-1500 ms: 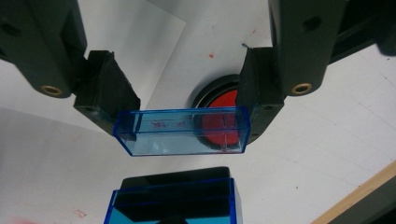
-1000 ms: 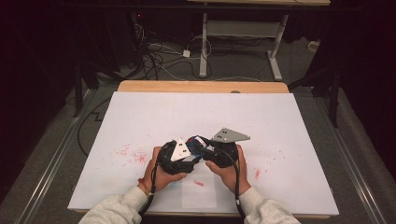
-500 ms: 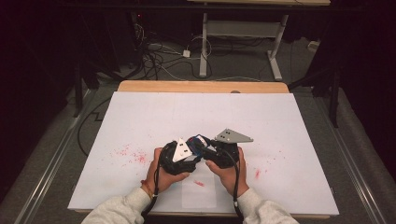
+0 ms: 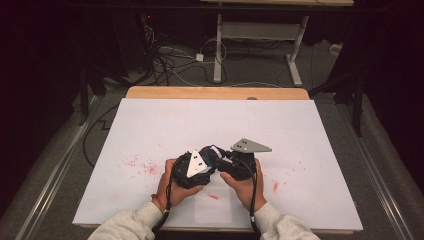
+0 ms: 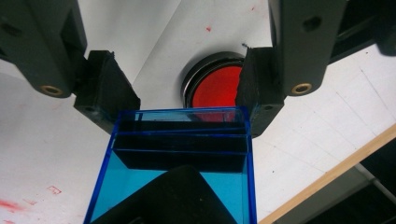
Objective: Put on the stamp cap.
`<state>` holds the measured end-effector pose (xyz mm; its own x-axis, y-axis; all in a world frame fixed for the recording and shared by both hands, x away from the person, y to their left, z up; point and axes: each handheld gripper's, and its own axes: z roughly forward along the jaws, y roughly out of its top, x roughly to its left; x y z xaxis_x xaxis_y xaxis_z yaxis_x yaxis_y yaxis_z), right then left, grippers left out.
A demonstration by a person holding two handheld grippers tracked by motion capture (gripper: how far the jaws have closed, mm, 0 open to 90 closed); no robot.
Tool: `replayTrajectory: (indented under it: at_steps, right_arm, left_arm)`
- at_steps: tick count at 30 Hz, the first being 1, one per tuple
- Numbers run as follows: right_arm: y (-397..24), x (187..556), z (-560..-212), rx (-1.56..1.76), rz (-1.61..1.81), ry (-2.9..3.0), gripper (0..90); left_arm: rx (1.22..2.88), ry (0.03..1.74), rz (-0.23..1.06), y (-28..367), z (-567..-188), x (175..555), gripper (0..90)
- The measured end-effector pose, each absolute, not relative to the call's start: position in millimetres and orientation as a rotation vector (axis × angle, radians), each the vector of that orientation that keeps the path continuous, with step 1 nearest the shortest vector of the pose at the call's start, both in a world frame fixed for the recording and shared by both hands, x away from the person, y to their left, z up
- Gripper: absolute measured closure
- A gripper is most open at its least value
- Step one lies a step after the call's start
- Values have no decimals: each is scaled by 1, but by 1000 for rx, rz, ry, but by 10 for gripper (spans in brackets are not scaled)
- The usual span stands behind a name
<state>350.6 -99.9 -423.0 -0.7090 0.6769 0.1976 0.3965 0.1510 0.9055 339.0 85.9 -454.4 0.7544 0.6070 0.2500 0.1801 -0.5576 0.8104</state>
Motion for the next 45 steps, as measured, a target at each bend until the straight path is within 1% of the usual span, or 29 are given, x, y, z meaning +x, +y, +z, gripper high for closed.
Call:
replayTrajectory:
  at_steps: [3,22,45]
  right_arm:
    - [-100,350,-423,1036,1577,2181,703]
    - [-103,351,-427,1050,1576,2217,703]
    - [-104,349,-426,1050,1540,2232,701]
  left_arm:
    - [2128,572,684,85,-453,338,397]
    - [2171,546,705,82,-455,336,396]
    - [2163,543,669,82,-459,337,388]
